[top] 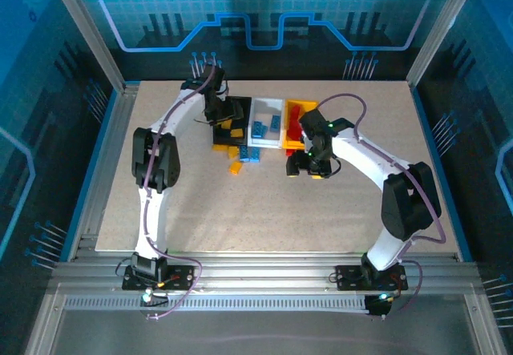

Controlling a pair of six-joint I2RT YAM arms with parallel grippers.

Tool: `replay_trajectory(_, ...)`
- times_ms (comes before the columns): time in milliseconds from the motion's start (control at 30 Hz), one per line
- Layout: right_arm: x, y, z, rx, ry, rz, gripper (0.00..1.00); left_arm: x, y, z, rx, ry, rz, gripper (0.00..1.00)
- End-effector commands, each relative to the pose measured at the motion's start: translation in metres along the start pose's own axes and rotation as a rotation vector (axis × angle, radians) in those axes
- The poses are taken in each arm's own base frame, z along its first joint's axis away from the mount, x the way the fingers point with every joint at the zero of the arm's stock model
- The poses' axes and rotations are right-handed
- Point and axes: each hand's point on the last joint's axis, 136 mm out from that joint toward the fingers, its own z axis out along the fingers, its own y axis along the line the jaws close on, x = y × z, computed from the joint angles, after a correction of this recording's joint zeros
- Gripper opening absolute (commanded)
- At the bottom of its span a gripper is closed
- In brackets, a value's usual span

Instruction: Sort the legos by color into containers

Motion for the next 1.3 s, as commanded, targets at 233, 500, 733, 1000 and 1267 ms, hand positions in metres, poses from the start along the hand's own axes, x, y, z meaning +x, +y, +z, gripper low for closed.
replay_trajectory(233,-0.002,0.006,-0.001,-0.046,-0.018,0.014,0.74,0.075,-0.018,-0.071,0.005,0.021,0.133,0.64)
replay_trajectory(500,0.009,0.005,0.0,-0.058,-0.033,0.05,0.74,0.158,-0.008,-0.039,-0.042,0.145,0.305,0.64)
replay_trajectory(733,0.023,-0.006,-0.001,-0.033,-0.037,0.074,0.74,0.173,0.006,-0.011,-0.112,0.196,0.365,0.62)
replay_trajectory(1000,0.025,-0.01,-0.004,-0.02,-0.042,0.089,0.74,0.174,0.01,0.012,-0.136,0.226,0.404,0.6)
replay_trajectory(1267,0.017,-0.005,-0.005,-0.016,-0.036,0.087,0.74,0.174,0.013,0.023,-0.16,0.241,0.433,0.57)
